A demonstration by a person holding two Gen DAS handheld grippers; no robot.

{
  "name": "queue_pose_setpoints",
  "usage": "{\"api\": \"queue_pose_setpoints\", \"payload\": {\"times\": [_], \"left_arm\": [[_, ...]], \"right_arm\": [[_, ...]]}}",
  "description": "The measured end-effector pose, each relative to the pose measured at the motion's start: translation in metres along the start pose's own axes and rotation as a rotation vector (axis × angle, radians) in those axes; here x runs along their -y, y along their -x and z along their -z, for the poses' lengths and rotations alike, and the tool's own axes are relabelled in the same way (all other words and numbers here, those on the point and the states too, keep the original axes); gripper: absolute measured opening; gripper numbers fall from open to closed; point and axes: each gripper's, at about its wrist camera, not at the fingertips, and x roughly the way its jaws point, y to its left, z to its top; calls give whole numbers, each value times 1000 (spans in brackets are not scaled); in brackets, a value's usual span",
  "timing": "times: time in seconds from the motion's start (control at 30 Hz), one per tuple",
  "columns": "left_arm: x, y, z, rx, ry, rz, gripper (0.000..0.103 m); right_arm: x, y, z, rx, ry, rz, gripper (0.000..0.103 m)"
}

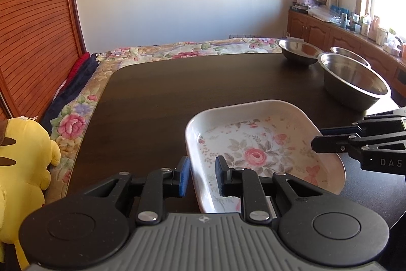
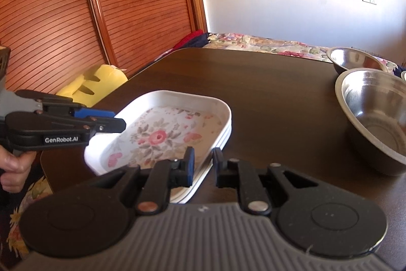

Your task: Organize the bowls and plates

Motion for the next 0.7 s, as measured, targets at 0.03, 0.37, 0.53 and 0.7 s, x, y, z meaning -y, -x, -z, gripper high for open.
{"api": "queue_pose_setpoints", "payload": {"times": [0.03,0.37,0.53,0.7], "left_arm": [[-1,1,-1,6,4,-2,26],[10,5,-21,57,-6,4,43],[32,1,-33,76,-26,38,53],[60,-7,-42,97,-44,75,71]], "right_arm": [[0,0,0,4,-6,-2,17],[10,21,-2,86,-9,6,17],[23,39,-5,156,-4,48,17],[40,55,-5,230,17,107,17]]}}
